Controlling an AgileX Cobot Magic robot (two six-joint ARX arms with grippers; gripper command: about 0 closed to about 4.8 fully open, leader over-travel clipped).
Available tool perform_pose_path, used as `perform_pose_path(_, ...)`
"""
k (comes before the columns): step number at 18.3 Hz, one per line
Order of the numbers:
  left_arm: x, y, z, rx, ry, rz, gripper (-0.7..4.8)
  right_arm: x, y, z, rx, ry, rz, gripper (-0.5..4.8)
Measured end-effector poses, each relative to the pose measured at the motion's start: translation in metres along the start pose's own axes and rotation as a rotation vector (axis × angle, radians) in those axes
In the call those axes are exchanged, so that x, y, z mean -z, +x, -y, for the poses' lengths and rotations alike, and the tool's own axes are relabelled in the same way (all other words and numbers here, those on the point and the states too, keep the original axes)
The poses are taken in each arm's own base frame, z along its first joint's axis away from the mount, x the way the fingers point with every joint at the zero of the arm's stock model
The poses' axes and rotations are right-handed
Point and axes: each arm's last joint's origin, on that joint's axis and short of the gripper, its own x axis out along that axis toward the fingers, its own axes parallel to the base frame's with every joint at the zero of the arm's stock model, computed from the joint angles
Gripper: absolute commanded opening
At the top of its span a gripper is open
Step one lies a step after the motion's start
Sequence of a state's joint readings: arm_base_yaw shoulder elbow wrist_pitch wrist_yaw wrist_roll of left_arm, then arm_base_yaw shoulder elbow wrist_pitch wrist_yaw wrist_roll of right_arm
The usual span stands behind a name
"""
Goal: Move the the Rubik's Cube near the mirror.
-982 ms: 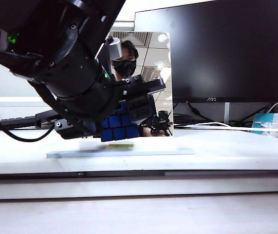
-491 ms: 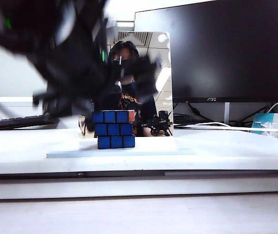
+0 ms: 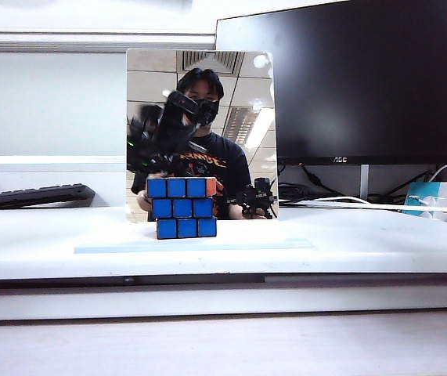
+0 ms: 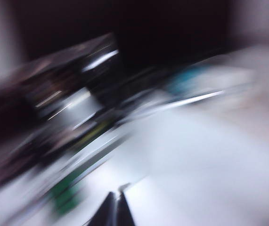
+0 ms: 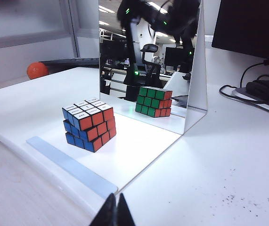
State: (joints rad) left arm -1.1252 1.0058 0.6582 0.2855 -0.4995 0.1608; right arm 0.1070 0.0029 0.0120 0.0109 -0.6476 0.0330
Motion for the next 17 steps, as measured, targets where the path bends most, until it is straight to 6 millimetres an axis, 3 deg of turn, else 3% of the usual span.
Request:
perform_pose_path(3, -0.017, -0.042, -0.019, 0.204, 0.03, 0.073, -0.05, 0.0, 0.0, 0.0, 0.0, 0.0, 0.0, -0.01)
perform_pose_path(4, -0.025, -0.087, -0.042, 0.301, 0.016, 0.143, -0.05, 0.0, 0.0, 0.001, 0.022, 0.0, 0.001, -0.01)
perform_pose_path(6, -0.024, -0.117, -0.059, 0.264, -0.002, 0.177, -0.05, 0.0, 0.0, 0.002, 0.086, 0.0, 0.003, -0.01)
perform_pose_path(10, -0.007, -0.178, -0.092, 0.191, -0.014, 0.274, -0.05, 0.0, -0.004, 0.014, 0.51, 0.0, 0.016, -0.01)
perform_pose_path(12, -0.001, -0.195, -0.101, 0.163, -0.028, 0.305, -0.05, 0.0, -0.005, 0.016, 0.593, 0.001, 0.018, -0.01)
perform_pose_path(17, 0.012, -0.199, -0.1, 0.235, 0.082, 0.133, -0.05, -0.001, -0.004, 0.015, 0.548, -0.003, 0.025, 0.0)
